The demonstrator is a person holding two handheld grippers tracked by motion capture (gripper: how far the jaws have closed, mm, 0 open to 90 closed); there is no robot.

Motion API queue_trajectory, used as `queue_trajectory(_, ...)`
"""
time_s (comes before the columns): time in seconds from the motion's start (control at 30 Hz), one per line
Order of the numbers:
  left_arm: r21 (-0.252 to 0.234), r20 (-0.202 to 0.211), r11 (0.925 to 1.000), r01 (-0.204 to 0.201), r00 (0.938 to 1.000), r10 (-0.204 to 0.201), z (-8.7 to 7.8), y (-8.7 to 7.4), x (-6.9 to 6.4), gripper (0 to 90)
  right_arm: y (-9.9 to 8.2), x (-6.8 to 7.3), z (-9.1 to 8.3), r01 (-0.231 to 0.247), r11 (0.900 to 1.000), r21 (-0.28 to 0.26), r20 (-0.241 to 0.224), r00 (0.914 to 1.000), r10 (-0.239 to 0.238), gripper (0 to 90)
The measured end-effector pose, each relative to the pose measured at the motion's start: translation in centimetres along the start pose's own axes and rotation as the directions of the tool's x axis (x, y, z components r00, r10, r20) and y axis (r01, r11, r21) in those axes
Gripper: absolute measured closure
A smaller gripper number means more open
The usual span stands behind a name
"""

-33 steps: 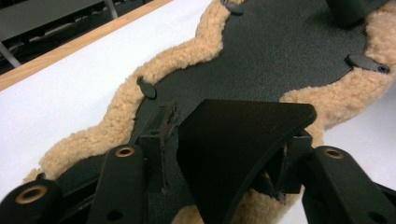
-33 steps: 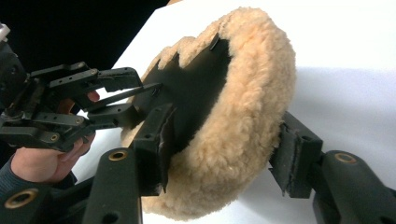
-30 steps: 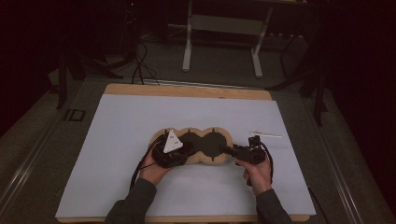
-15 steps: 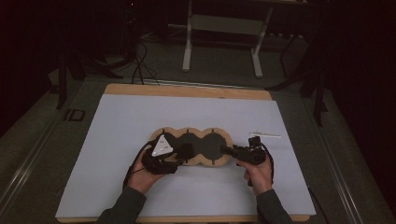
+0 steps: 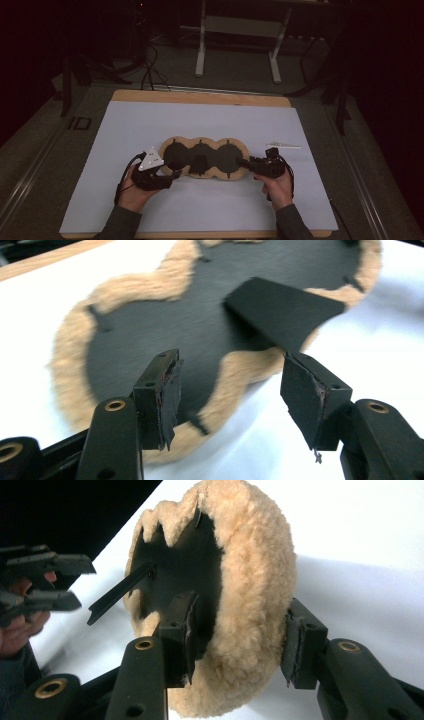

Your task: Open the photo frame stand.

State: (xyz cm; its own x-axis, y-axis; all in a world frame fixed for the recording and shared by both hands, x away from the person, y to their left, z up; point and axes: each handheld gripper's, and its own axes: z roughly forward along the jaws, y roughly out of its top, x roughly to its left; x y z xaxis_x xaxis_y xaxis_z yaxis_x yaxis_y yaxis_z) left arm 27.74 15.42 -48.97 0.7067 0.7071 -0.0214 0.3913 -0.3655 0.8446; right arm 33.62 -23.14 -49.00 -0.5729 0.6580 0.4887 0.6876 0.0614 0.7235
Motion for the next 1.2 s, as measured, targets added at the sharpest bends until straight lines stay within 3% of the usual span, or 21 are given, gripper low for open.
queue_trajectory(0.23,-0.028,-0.029,0.9968,0.074,0.9968,-0.075,-1.5,-0.6,2.1,42.5,-0.1,0.1,-0.2,0.029,0.9996,0.004,-0.001,0.9996,-0.029,55.2)
queue_trajectory(0.53,-0.063,-0.043,0.9840,0.167,0.9845,-0.170,-2.2,-1.7,4.4,43.1,-0.2,0.3,-0.3,0.076,0.9971,0.011,0.007,0.9971,-0.076,55.4)
queue_trajectory(0.9,-0.086,-0.055,0.9732,0.214,0.9742,-0.219,-2.0,-2.4,6.2,43.0,-0.6,0.7,-0.6,0.146,0.9889,0.026,0.015,0.9890,-0.147,56.3)
queue_trajectory(1.03,-0.122,-0.008,0.9644,0.235,0.9714,-0.237,-1.9,-2.6,6.8,40.8,-0.6,0.8,-0.7,0.174,0.9844,0.026,0.015,0.9845,-0.175,56.4)
queue_trajectory(1.2,-0.116,0.001,0.9681,0.222,0.9747,-0.223,-1.4,-2.6,7.0,38.2,-0.6,1.2,-0.8,0.218,0.9754,0.034,0.017,0.9757,-0.218,57.0)
